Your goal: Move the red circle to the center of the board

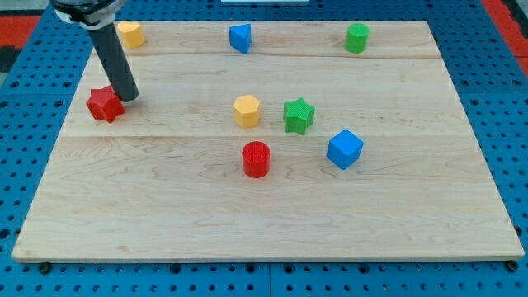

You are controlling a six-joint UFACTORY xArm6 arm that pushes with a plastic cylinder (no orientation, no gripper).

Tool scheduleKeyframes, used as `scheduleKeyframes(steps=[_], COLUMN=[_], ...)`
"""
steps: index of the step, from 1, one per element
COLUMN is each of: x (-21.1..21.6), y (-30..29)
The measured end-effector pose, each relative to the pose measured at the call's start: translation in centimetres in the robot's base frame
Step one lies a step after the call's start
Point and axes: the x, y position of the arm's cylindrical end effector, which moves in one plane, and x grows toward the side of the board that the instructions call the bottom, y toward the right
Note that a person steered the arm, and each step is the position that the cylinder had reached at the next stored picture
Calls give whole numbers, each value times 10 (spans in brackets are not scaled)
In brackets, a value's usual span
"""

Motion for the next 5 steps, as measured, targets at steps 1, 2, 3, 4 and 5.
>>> scheduleKeyframes(steps=[1,2,3,4,5], x=[0,0,15,58,85], y=[14,14,14,21,75])
